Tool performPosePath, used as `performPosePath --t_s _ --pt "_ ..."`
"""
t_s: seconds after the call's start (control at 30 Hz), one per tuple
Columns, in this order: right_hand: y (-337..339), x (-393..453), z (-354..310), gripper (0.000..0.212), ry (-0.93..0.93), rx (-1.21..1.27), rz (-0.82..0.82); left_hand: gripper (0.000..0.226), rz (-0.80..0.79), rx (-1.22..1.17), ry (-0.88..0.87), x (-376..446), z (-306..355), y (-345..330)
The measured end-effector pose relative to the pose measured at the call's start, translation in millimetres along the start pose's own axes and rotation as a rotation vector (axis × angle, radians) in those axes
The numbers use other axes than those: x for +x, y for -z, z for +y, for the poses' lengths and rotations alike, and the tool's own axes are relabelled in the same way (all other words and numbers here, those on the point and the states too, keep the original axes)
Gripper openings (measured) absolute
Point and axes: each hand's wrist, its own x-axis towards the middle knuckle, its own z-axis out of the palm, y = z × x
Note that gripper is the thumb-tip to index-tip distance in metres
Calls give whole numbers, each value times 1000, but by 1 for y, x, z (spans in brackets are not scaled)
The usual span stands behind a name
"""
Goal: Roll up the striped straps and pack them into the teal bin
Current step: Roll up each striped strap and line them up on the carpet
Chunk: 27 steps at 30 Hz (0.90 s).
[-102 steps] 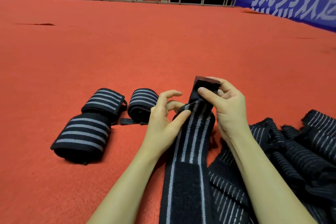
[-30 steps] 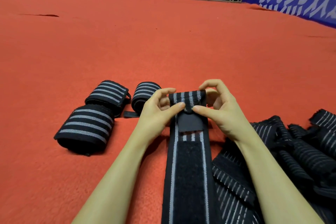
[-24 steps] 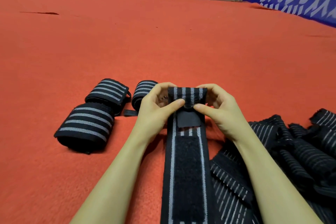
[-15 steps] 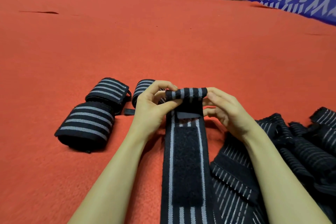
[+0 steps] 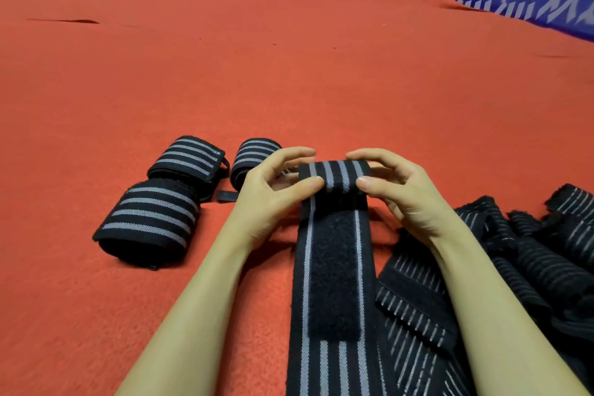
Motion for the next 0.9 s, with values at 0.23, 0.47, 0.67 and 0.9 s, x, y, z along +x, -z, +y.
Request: performPosePath --t_s 0.23,0.47,0.67,0.9 --pt "-2 2 0 49 1 -70 23 41 1 55 -5 0 1 3" --pt "-5 -1 -1 44 -39 -152 31 41 29 35 -74 1 -1 3" --pt "-3 2 -2 56 -155 0 -48 37 60 70 -205 4 -2 2" --pt "-5 2 -2 25 -148 41 -10 25 14 27 -165 1 -3 3"
